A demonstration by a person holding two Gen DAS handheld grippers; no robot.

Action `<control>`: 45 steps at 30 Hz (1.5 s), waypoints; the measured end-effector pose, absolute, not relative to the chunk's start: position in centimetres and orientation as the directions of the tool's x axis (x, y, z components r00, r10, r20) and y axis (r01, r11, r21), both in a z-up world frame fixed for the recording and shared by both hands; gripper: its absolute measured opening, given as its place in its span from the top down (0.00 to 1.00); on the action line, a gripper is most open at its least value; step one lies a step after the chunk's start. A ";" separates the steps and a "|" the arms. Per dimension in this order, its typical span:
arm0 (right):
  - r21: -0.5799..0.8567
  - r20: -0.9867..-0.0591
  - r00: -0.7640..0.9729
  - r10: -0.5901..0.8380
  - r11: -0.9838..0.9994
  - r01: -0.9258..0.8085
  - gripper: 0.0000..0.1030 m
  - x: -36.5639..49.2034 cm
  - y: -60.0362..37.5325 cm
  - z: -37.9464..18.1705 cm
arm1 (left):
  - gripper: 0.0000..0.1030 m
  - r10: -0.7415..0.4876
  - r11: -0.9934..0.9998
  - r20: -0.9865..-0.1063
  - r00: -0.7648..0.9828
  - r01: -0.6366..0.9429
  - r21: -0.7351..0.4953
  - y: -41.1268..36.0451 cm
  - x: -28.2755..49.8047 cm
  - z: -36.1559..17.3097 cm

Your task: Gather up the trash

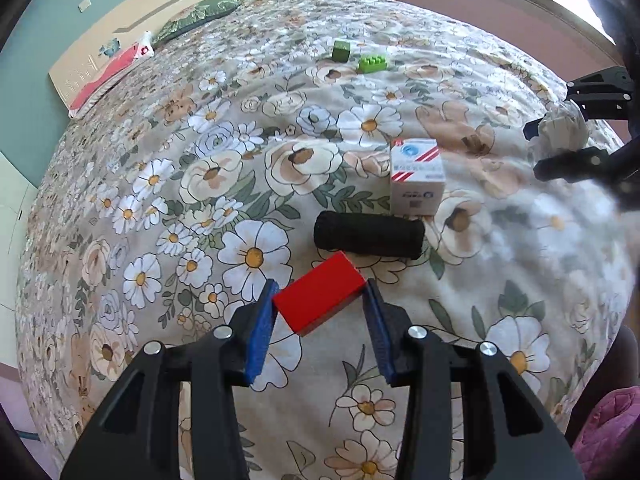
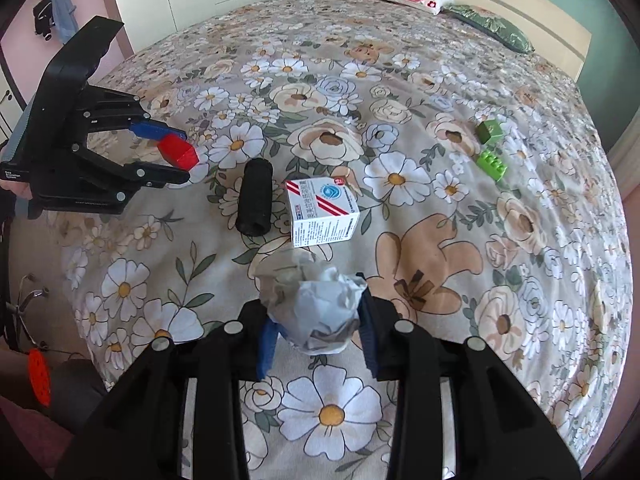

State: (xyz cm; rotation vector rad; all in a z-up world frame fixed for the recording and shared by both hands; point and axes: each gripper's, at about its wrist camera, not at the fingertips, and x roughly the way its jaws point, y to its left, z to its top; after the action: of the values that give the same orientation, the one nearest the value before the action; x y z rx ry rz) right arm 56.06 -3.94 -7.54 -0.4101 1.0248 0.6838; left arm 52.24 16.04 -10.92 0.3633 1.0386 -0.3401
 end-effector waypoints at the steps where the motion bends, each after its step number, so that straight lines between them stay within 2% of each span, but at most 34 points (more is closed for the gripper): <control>1: -0.006 -0.876 0.354 0.327 0.726 -0.687 0.65 55.6 -4.2 -6.5 | 0.56 -0.102 0.890 -0.875 0.473 0.436 0.132 15.8 51.9 -10.0; 17: -0.132 -0.725 0.589 0.358 0.767 -0.628 0.65 44.2 -9.5 12.7 | 0.56 -0.075 0.897 -0.729 0.680 0.365 0.248 10.1 40.4 8.4; 25: -0.190 -0.640 0.675 0.368 0.775 -0.603 0.65 36.5 -11.9 20.3 | 0.56 -0.062 0.899 -0.650 0.757 0.325 0.293 8.1 33.2 15.0; 36: -0.242 -0.559 0.732 0.390 0.767 -0.594 0.65 26.4 -14.3 25.6 | 0.56 -0.048 0.899 -0.570 0.820 0.284 0.332 6.2 23.9 20.2; 45: -0.274 -0.517 0.750 0.413 0.750 -0.602 0.65 20.0 -15.6 27.0 | 0.56 -0.027 0.906 -0.536 0.844 0.248 0.344 5.4 18.3 22.0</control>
State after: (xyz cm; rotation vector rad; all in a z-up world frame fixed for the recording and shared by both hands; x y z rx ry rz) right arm 20.03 -15.60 27.02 -0.4478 0.4488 0.5756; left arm 18.29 5.44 22.02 0.4175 0.5505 -0.1495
